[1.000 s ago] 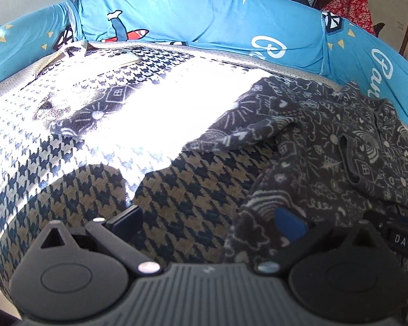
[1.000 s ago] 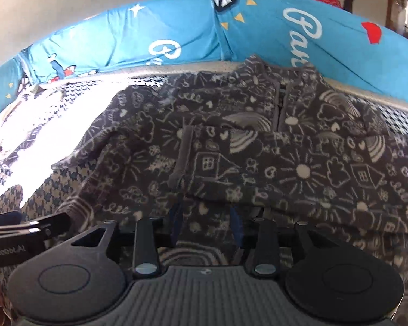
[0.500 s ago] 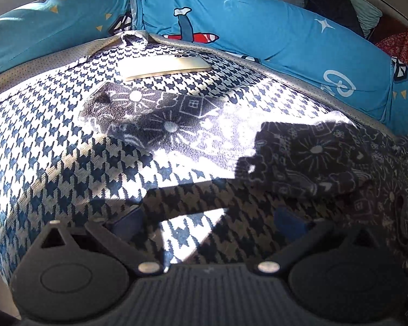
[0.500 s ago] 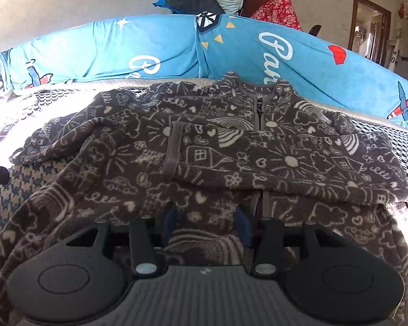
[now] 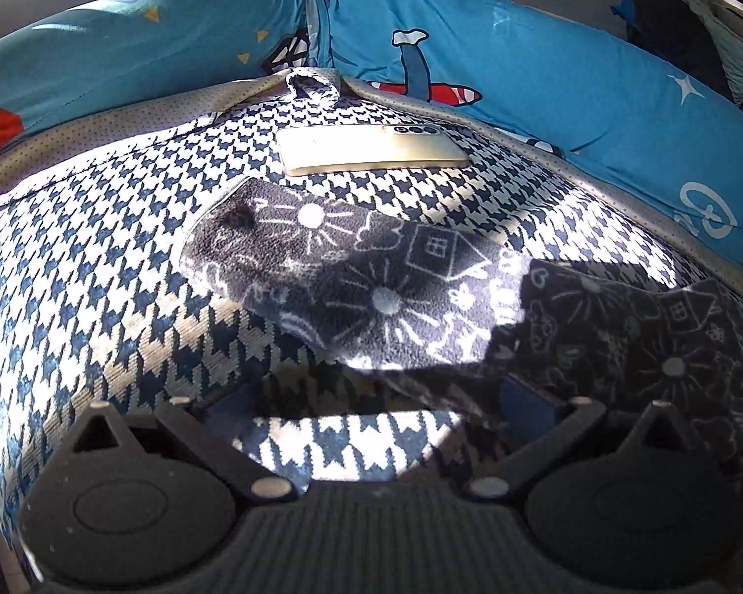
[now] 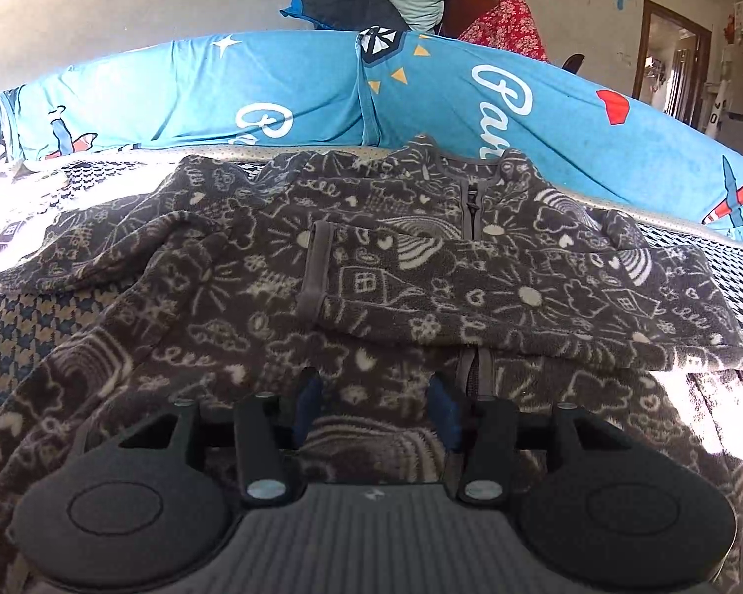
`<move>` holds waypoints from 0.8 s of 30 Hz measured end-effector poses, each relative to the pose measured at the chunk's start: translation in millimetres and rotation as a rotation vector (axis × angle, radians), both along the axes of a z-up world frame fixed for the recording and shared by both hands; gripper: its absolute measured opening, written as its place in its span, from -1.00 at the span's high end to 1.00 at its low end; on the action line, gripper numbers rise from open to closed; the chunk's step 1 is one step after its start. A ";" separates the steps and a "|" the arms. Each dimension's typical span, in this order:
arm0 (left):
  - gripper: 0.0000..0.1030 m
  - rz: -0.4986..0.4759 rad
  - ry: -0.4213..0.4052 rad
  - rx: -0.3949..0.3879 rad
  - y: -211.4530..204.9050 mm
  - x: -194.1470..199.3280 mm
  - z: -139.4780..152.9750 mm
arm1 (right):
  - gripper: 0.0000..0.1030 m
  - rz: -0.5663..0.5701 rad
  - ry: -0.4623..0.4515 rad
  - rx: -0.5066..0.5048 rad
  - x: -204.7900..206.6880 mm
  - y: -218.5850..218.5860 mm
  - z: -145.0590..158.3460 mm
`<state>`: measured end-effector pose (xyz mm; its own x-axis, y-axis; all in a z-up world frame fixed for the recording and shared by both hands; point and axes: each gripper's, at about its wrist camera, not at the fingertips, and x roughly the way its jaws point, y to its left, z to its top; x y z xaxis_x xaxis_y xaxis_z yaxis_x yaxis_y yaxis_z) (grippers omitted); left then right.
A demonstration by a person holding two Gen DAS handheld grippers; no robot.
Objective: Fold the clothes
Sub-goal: 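Reach the left gripper to the other sleeve cuff and grasp it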
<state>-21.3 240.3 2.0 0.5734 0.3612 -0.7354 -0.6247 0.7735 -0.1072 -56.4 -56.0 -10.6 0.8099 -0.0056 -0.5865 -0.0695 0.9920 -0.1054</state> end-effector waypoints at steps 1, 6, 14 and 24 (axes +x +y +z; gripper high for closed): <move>-1.00 0.005 -0.003 -0.002 4.0 3.8 -0.6 | 0.06 0.000 0.000 -0.004 0.1 0.5 -0.1; -1.00 0.042 -0.019 -0.021 19.9 15.4 -2.2 | 0.06 -0.004 0.000 -0.029 0.7 3.3 -0.8; -1.00 0.086 -0.018 -0.004 22.7 30.1 -5.4 | 0.06 -0.010 0.000 -0.067 1.4 8.4 -2.4; -0.50 0.176 -0.115 -0.062 32.4 21.2 1.6 | 0.05 -0.014 -0.001 -0.085 2.5 11.2 -3.3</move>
